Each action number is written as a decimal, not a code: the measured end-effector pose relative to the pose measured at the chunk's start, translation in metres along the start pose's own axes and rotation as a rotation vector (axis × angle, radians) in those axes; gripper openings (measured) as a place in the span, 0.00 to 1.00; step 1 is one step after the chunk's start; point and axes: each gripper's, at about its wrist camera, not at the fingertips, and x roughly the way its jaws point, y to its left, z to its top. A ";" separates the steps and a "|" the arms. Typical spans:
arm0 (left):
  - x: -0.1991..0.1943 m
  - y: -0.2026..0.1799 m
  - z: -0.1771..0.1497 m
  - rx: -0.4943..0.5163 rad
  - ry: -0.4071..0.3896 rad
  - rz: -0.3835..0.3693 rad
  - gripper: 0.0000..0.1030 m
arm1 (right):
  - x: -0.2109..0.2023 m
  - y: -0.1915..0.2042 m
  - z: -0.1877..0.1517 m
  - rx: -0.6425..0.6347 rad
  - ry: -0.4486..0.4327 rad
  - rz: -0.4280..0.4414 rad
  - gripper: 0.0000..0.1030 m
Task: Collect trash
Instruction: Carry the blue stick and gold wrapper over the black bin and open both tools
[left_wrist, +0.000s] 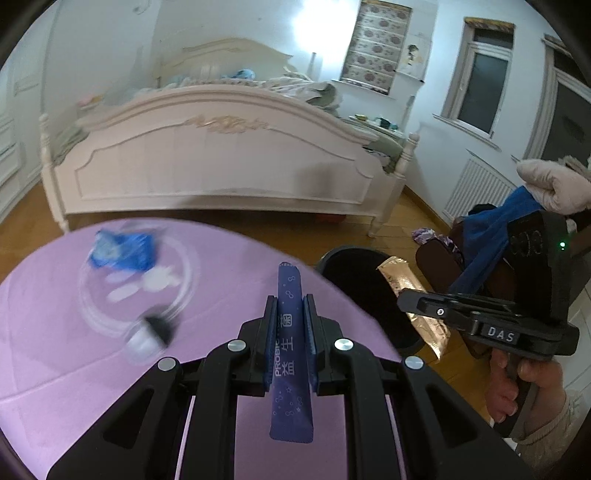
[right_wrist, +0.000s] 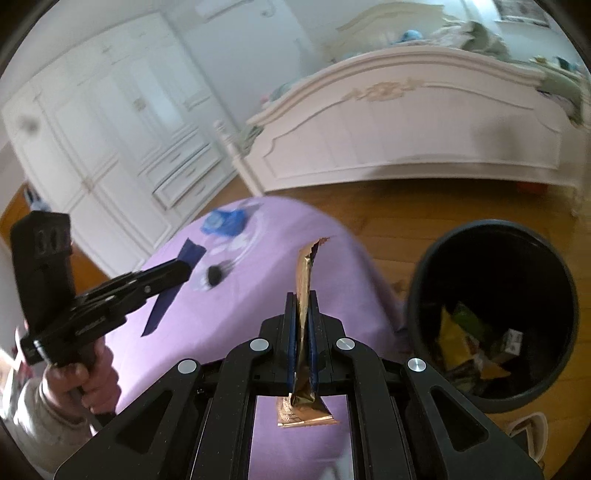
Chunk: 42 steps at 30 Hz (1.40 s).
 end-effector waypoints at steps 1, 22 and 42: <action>0.006 -0.007 0.004 0.011 0.002 -0.005 0.14 | -0.003 -0.012 0.002 0.023 -0.009 -0.007 0.07; 0.102 -0.124 0.034 0.229 0.076 -0.116 0.15 | -0.024 -0.146 -0.006 0.248 -0.077 -0.121 0.07; 0.149 -0.143 0.033 0.261 0.162 -0.163 0.15 | -0.009 -0.202 -0.019 0.346 -0.063 -0.149 0.07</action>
